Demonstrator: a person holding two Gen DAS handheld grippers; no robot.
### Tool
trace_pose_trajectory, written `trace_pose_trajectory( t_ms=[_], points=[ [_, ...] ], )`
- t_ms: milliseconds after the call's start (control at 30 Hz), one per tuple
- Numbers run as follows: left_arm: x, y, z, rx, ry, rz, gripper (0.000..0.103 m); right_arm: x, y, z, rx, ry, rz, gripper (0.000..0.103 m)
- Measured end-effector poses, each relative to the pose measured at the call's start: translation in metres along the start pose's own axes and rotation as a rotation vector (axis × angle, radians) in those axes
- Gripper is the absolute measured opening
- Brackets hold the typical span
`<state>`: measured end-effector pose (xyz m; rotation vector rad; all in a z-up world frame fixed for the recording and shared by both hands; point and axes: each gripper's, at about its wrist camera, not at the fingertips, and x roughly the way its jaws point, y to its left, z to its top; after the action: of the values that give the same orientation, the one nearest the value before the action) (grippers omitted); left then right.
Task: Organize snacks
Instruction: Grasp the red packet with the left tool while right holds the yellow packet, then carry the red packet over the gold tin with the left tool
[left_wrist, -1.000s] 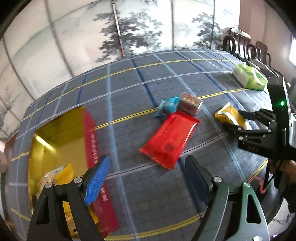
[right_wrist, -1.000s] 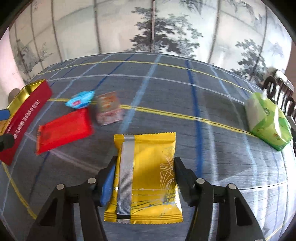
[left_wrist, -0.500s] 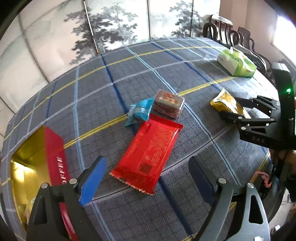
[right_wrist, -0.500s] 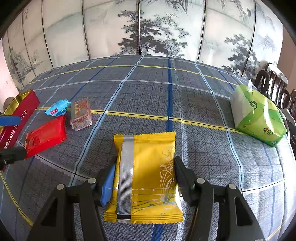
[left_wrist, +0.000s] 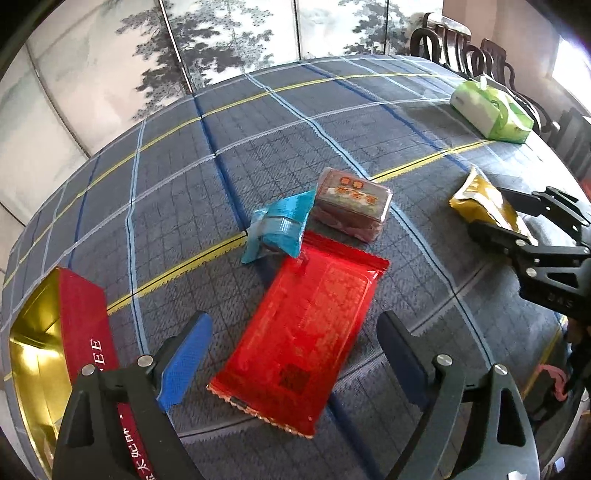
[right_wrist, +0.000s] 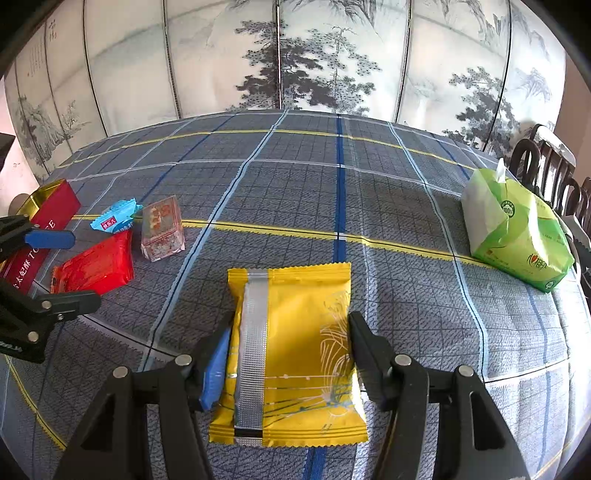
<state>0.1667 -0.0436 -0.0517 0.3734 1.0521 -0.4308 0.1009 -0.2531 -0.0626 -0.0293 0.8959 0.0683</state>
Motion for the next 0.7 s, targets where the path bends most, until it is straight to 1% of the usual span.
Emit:
trace_pose_trajectory(
  t_ms=[33, 100, 133, 167, 200, 267, 433, 500, 700],
  points=[
    [0.001, 0.0, 0.0, -0.005, 0.004, 0.006, 0.088, 0.0, 0.0, 0.0, 0.0, 0.0, 0.0, 0.062],
    [0.002, 0.0, -0.001, -0.018, 0.004, 0.0, 0.077, 0.0, 0.0, 0.0, 0.0, 0.0, 0.0, 0.062],
    [0.002, 0.0, -0.001, -0.023, 0.007, -0.005, 0.075, 0.0, 0.0, 0.0, 0.0, 0.0, 0.0, 0.062],
    [0.001, 0.0, -0.002, -0.032, 0.004, -0.021, 0.068, 0.0, 0.0, 0.0, 0.0, 0.0, 0.0, 0.062],
    [0.001, 0.0, -0.002, -0.037, 0.004, -0.029, 0.065, 0.0, 0.0, 0.0, 0.0, 0.0, 0.0, 0.062],
    [0.0, -0.001, -0.003, -0.043, 0.001, -0.021, 0.063, 0.0, 0.0, 0.0, 0.0, 0.0, 0.0, 0.062],
    [-0.003, -0.001, -0.008, -0.069, -0.005, -0.029, 0.053, 0.001, 0.001, 0.001, 0.0, 0.0, 0.0, 0.062],
    [-0.005, -0.002, -0.01, -0.071, -0.003, -0.019, 0.05, 0.001, 0.0, 0.001, 0.0, 0.0, 0.0, 0.062],
    [-0.011, -0.004, -0.019, -0.115, 0.007, 0.004, 0.048, 0.0, 0.0, 0.0, 0.0, 0.0, -0.001, 0.062]
  ],
)
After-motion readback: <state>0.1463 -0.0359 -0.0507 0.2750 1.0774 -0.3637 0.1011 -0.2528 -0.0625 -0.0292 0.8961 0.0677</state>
